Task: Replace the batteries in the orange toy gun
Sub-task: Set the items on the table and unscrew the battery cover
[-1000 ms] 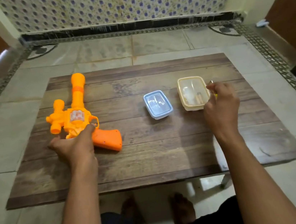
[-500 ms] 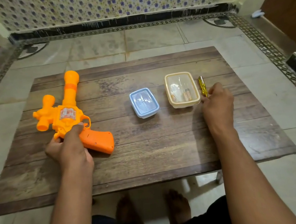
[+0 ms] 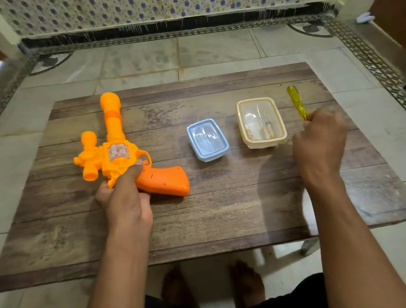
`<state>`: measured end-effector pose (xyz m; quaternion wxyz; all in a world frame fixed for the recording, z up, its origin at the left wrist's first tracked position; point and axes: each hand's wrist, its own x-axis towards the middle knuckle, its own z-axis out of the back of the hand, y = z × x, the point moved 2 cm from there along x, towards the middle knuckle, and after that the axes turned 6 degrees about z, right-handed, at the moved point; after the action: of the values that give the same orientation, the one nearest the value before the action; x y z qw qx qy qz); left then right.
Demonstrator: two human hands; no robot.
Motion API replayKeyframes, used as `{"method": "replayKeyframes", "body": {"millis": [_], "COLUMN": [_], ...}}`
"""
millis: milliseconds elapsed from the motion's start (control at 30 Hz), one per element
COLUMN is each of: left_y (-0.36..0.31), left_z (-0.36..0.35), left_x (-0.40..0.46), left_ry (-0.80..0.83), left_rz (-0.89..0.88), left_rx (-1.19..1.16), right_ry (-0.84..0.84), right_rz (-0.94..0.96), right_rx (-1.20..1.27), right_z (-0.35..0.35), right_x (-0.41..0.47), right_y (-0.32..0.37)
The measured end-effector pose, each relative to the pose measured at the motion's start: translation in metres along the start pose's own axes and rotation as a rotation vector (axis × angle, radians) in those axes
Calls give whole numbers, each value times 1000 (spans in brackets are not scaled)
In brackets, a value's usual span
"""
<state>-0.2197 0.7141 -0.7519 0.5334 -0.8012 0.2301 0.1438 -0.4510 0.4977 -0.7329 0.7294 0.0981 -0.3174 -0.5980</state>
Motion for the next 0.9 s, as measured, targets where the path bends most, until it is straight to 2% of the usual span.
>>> {"method": "replayKeyframes", "body": {"millis": [100, 333, 633, 900], "left_y": [-1, 7, 13, 16], "left_z": [1, -11, -14, -17], "left_x": [-2, -3, 5, 4], "left_ry": [19, 130, 228, 207], "left_rz": [58, 148, 226, 331], "left_rx": [-21, -87, -124, -143], "right_ry": [-70, -8, 279, 328], "right_rz": [76, 241, 194, 288], "right_rx": [87, 392, 866, 1172], "right_z": [3, -8, -15, -5], "right_x": [-6, -38, -81, -112], "right_y": [19, 61, 109, 141]}}
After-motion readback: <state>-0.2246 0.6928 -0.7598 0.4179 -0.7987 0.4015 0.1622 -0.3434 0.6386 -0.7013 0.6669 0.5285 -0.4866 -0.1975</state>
